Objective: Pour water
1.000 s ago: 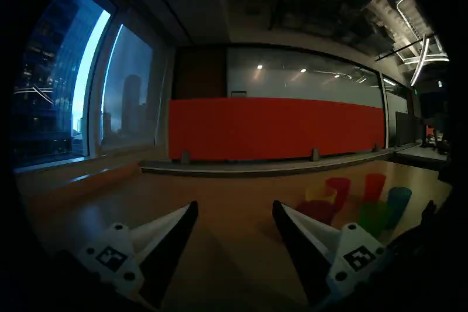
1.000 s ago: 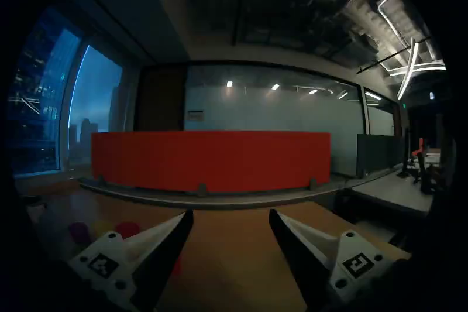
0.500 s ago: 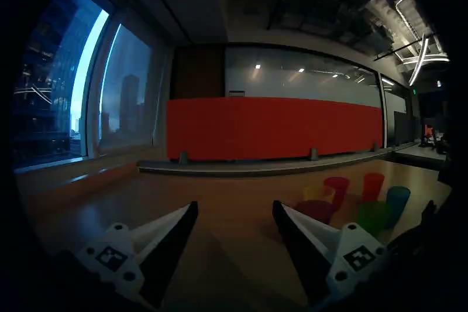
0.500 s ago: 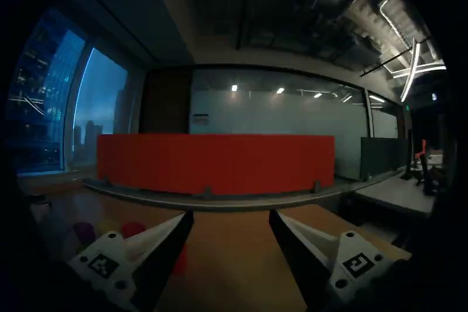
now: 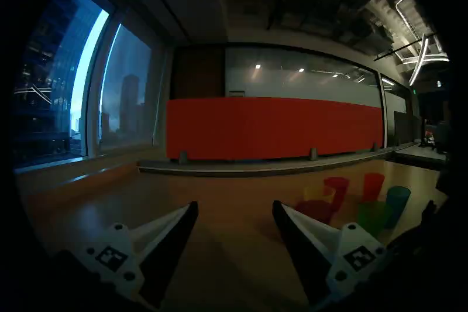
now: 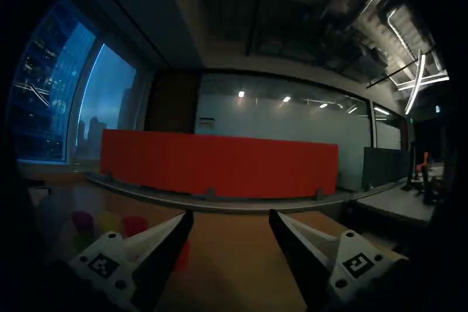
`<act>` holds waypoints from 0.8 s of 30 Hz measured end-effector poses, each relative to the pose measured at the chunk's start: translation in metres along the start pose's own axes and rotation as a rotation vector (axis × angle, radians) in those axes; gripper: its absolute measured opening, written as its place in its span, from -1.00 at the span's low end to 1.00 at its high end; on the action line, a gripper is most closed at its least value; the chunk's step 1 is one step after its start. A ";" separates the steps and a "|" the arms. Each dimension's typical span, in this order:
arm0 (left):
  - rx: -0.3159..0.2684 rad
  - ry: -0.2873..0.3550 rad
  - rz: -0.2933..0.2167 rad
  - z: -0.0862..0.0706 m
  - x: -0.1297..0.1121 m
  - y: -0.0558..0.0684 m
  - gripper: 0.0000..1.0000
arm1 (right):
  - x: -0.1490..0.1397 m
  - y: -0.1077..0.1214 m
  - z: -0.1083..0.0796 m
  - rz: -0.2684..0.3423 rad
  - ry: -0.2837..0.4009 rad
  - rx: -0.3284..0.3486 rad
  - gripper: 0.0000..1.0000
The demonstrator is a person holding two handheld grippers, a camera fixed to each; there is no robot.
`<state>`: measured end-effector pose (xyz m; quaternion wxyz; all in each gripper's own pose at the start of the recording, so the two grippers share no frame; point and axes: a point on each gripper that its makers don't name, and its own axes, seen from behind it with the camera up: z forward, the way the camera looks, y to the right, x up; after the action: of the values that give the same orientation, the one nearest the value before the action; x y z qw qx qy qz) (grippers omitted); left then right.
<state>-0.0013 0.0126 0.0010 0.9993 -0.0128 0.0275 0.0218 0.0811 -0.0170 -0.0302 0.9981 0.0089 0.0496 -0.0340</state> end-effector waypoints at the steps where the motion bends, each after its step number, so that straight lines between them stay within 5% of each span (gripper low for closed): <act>1: 0.000 0.000 0.000 0.000 0.000 0.000 0.88 | -0.004 -0.001 0.001 0.003 0.000 0.001 0.99; 24: 0.000 0.000 0.000 0.000 0.000 0.000 0.88 | -0.071 -0.004 0.007 0.080 -0.060 0.000 0.99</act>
<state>-0.0012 0.0126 0.0008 0.9993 -0.0128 0.0275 0.0218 0.0107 -0.0167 -0.0167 0.9998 0.0096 0.0191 0.0055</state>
